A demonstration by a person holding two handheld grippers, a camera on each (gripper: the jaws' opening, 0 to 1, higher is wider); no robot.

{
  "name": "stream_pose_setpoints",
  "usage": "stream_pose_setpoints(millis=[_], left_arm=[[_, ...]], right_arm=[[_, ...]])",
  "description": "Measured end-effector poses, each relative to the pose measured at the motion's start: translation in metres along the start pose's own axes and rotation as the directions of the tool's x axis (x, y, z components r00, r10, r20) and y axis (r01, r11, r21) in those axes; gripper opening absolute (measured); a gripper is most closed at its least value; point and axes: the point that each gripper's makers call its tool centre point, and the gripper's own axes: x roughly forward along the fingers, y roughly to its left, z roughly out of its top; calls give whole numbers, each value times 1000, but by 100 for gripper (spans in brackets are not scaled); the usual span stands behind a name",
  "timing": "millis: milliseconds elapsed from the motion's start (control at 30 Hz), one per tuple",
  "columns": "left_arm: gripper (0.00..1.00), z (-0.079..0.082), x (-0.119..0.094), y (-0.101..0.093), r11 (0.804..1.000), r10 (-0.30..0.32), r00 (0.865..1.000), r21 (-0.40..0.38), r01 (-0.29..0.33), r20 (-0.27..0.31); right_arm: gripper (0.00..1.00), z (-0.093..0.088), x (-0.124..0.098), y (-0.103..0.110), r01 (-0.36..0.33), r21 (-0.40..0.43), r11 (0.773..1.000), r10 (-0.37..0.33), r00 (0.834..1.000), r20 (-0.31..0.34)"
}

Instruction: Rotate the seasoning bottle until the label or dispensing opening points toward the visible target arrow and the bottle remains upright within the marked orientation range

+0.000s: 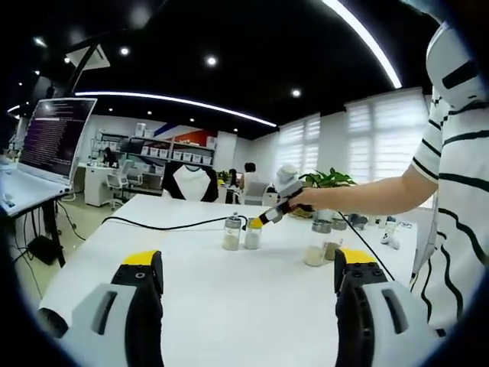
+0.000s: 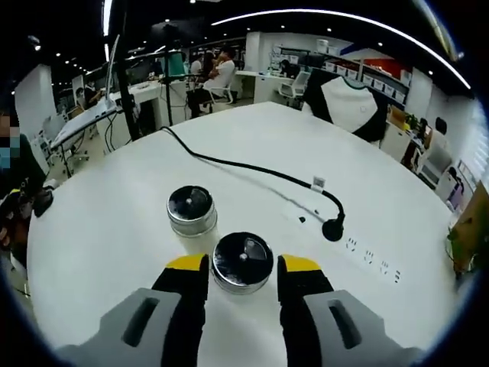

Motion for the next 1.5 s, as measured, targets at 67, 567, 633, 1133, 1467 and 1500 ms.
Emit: stream_pose_setpoints(millis=[67, 567, 633, 1133, 1467, 1500], left_arm=[[97, -1, 2, -1, 1000, -1, 1000, -5, 1, 1], [99, -5, 33, -22, 993, -115, 993, -20, 115, -4], [97, -10, 37, -23, 992, -123, 992, -41, 123, -13], [100, 12, 30, -29, 990, -135, 988, -34, 138, 72], [99, 2, 31, -38, 990, -132, 991, 38, 132, -10], [99, 1, 31, -39, 991, -133, 991, 27, 133, -10]], right_arm=[[31, 3, 0, -4, 26, 12, 1000, -26, 1000, 10], [29, 3, -35, 28, -19, 70, 997, 20, 1000, -22], [29, 6, -48, 33, -7, 34, 999, 8, 1000, -11], [29, -24, -86, 87, -65, -112, 992, 55, 994, -91], [29, -44, -88, 107, -77, -81, 994, 66, 990, -123], [29, -47, -88, 108, -77, -84, 994, 65, 989, -130]])
